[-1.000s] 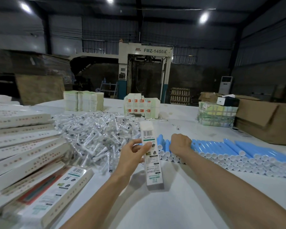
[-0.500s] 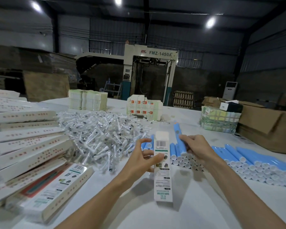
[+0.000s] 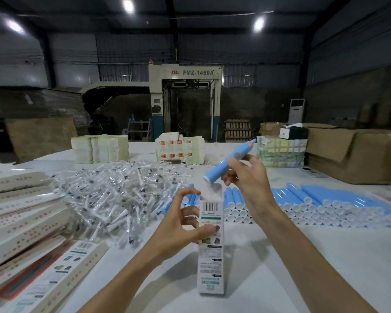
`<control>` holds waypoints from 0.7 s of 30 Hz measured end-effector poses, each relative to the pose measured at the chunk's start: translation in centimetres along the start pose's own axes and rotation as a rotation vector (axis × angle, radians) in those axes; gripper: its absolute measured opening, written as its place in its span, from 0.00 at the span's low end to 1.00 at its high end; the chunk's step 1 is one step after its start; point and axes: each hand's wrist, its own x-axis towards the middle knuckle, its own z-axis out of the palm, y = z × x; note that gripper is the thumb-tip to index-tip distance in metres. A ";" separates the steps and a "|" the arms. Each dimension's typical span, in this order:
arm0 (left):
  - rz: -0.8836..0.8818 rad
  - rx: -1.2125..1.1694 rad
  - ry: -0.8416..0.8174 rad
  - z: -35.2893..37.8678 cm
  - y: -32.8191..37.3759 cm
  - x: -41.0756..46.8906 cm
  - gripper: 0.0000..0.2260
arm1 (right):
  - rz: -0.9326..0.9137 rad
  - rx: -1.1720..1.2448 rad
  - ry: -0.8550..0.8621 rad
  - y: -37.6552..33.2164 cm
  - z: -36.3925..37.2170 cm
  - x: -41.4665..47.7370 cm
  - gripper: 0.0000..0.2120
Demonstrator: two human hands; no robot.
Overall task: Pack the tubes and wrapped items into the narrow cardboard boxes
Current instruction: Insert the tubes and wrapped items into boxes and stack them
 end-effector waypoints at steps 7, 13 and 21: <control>0.015 0.052 0.017 -0.1 -0.2 0.2 0.32 | 0.106 -0.362 -0.075 0.7 -0.3 0.0 0.08; 0.037 0.120 0.010 -0.2 0.1 0.1 0.32 | 0.088 -0.555 -0.256 -1.4 -0.3 0.7 0.08; 0.032 0.146 0.029 -0.7 0.0 0.1 0.34 | 0.195 -1.011 -0.465 0.3 2.1 -0.2 0.18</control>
